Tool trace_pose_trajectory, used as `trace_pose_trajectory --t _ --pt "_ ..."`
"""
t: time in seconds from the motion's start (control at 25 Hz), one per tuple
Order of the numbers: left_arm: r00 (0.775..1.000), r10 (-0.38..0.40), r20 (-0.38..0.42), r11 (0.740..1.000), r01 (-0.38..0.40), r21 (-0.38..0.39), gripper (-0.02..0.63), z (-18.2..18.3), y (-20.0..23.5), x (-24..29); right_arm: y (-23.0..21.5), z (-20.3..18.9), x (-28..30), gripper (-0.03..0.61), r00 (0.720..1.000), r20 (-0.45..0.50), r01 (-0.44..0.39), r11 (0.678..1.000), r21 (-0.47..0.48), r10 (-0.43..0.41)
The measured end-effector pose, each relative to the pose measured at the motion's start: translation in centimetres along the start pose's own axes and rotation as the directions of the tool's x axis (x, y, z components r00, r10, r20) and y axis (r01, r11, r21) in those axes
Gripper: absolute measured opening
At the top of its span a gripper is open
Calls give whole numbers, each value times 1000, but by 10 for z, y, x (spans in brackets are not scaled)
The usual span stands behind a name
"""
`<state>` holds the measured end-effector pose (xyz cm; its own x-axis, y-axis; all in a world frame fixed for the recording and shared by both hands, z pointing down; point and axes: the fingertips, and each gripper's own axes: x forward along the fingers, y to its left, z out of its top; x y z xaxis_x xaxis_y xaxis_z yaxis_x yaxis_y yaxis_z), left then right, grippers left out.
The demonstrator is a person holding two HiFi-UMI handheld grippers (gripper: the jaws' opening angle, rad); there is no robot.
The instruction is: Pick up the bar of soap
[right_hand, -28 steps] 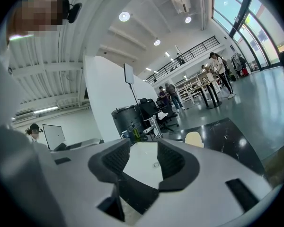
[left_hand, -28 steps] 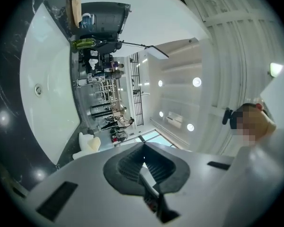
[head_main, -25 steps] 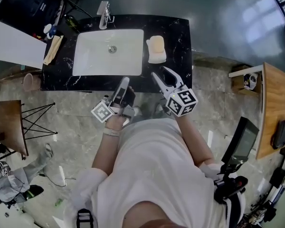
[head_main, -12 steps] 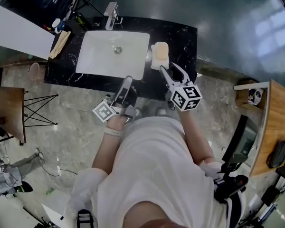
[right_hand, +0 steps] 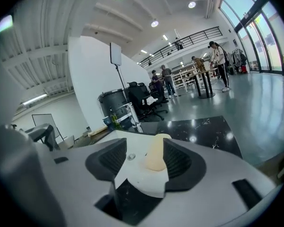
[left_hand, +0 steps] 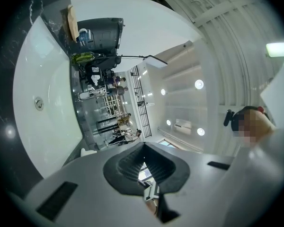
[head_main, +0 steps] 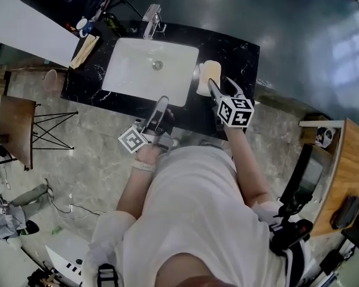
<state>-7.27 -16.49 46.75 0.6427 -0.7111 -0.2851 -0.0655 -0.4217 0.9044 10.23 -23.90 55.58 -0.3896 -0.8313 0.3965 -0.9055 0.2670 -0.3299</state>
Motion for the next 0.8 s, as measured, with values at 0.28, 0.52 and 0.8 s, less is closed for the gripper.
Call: trace_pose_trajectory --t 0.28,0.52,0.8 --pt "999 22 27 1000 -22 7 8 14 5 -7 -22 -11 39 258 988 -128 85 996 -16 -86" --pt "998 39 51 999 -40 13 8 19 5 -16 -35 -22 56 275 967 -211 144 990 1 -141" --pt "997 54 59 999 -54 -3 6 19 8 -19 -39 -36 68 289 933 -302 196 980 -31 -196"
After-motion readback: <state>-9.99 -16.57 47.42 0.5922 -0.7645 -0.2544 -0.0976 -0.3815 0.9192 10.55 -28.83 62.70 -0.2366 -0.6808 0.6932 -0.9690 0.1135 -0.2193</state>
